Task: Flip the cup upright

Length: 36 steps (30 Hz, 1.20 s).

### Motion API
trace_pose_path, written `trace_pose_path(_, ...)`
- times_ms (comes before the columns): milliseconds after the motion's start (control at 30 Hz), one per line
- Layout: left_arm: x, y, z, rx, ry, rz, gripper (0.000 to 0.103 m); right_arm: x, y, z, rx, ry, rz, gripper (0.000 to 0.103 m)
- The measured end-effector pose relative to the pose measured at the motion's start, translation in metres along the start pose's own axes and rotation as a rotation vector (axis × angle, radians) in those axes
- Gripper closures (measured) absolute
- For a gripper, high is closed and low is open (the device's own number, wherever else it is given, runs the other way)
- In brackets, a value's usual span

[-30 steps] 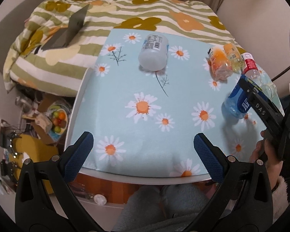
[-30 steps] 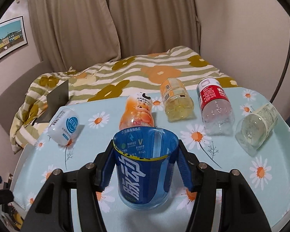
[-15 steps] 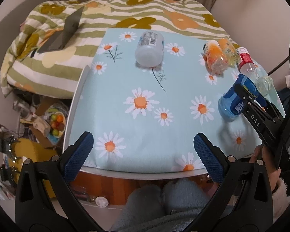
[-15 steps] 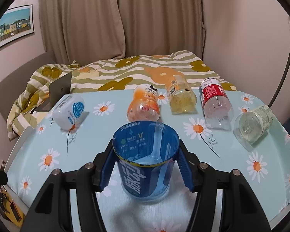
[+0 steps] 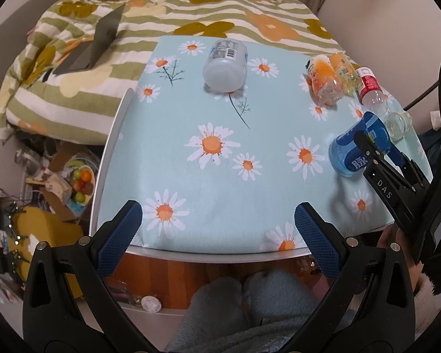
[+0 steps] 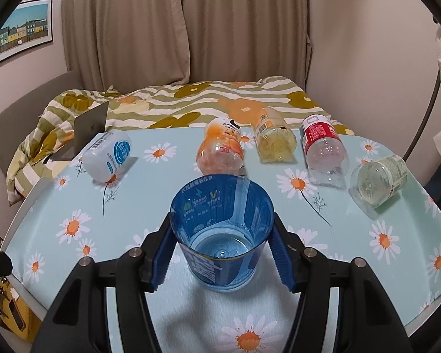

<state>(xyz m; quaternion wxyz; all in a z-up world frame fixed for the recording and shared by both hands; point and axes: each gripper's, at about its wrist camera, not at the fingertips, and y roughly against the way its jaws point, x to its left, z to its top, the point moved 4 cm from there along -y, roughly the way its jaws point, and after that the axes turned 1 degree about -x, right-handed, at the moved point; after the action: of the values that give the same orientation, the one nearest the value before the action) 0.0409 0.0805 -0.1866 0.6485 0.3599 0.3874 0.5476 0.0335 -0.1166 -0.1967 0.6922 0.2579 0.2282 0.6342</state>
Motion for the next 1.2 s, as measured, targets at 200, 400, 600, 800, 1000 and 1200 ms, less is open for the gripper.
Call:
trace_pose_path(200,-0.001,-0.001,-0.001,0.001,-0.005,-0.006,0.000,0.000,0.002,-0.002,-0.003,-0.019,0.002,0.018)
trace_pose_path(400,-0.006,-0.001,-0.003,0.001,-0.014,-0.013,0.000,-0.004,0.003,-0.004,-0.007,-0.027,0.009,0.001)
trace_pose_path(600,-0.012,0.002,-0.002,-0.015,-0.012,-0.011,0.000,-0.008,0.009,-0.003,-0.006,-0.013,0.016,0.001)
trace_pose_path(800,-0.036,0.026,0.008,-0.063,-0.044,0.002,0.000,-0.022,0.035,0.008,0.020,-0.004,0.060,0.001)
trace_pose_path(1000,-0.070,0.061,0.024,-0.126,-0.092,0.023,0.000,-0.049,0.077,0.034,0.100,-0.005,0.057,0.001)
trace_pose_path(1200,-0.101,0.093,0.031,-0.178,-0.121,0.054,0.000,-0.086,0.112,0.060,0.184,-0.014,0.010,0.001)
